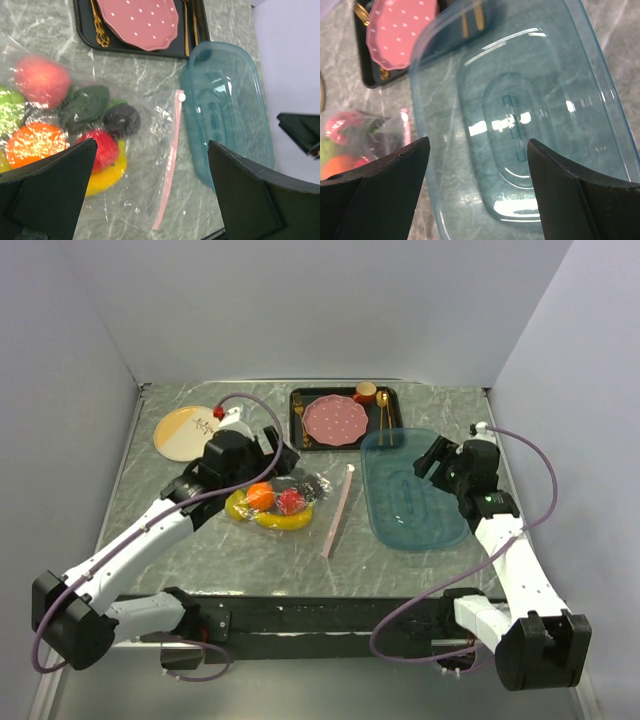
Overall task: Place the food in the zip-top bag and seal the zipper
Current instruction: Reset both arms
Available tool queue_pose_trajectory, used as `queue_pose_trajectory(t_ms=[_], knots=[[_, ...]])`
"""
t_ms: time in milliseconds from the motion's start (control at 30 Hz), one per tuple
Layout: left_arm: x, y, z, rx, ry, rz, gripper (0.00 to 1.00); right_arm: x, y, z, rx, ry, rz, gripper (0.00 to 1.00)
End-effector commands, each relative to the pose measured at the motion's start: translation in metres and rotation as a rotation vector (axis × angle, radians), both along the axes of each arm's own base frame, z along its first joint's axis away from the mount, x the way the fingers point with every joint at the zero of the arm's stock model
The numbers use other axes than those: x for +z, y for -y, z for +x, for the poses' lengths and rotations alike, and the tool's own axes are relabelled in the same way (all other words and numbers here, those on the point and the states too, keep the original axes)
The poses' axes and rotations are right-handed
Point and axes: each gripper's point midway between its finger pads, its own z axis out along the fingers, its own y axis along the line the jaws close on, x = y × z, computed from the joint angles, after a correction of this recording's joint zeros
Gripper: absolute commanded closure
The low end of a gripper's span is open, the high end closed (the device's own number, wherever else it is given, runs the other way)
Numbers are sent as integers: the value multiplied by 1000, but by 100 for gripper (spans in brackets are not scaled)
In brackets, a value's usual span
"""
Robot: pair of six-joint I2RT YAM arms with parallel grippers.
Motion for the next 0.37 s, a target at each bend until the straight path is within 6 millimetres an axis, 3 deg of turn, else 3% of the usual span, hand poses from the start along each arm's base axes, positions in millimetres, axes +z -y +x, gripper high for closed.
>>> queue_pose_trajectory(t_ms=[0, 333], knots=[[9, 3, 15, -3, 11, 25, 1, -1, 6, 6, -34, 33, -8, 12], [1, 8, 24, -16, 20, 58, 0, -1, 4, 8, -9, 16, -23, 8]])
